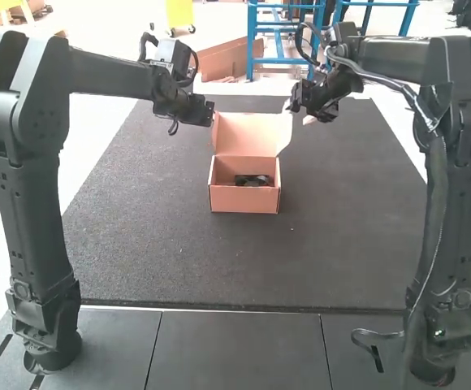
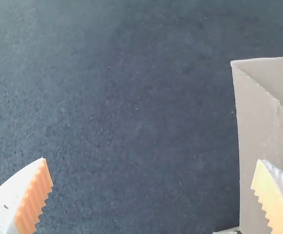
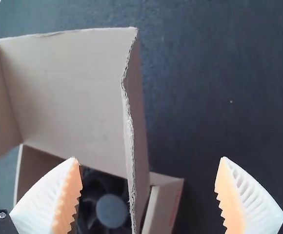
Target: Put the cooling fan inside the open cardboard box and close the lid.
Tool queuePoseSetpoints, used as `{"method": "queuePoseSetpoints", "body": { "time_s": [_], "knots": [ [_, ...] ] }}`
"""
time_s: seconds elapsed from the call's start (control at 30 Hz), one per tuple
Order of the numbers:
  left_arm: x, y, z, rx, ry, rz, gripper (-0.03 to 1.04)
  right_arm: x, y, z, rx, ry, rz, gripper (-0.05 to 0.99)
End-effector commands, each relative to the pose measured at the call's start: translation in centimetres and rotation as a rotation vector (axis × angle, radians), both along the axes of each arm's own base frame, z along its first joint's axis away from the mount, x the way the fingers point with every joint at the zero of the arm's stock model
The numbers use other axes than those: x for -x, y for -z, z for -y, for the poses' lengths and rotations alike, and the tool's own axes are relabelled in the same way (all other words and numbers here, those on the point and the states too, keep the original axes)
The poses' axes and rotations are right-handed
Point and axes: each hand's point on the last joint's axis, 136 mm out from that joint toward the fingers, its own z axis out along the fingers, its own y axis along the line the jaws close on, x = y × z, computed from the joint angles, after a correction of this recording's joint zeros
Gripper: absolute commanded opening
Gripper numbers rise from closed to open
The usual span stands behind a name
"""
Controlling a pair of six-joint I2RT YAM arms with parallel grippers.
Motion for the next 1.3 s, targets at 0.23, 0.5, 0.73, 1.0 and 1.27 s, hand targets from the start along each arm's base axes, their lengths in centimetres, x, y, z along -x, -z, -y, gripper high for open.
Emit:
{"method": "queuePoseSetpoints", "body": {
  "time_s": [0.23, 0.5, 0.73, 1.0, 1.27],
  "knots": [
    [-0.6, -1.6, 0.4, 0.016, -0.002, 0.038, 0.97, -2.0, -1.1, -0.8, -0.032, 0.003, 0.032, 0.43],
    [-0.7, -1.7, 0.5, 0.016, -0.001, 0.042, 0.97, -2.6, -1.0, -1.7, -0.033, -0.008, 0.029, 0.28],
    [-0.7, -1.5, 0.5, 0.014, -0.001, 0.041, 0.97, -2.2, -0.5, -2.4, -0.031, -0.025, 0.009, 0.10],
    [-0.9, -1.7, 0.5, 0.015, -0.001, 0.050, 0.97, -1.1, 0.0, -2.8, -0.021, -0.041, -0.035, -0.02],
    [-1.0, -2.2, 0.5, 0.016, 0.001, 0.056, 0.97, 0.5, 0.2, -2.4, 0.014, -0.063, -0.099, -0.02]
  ]
}}
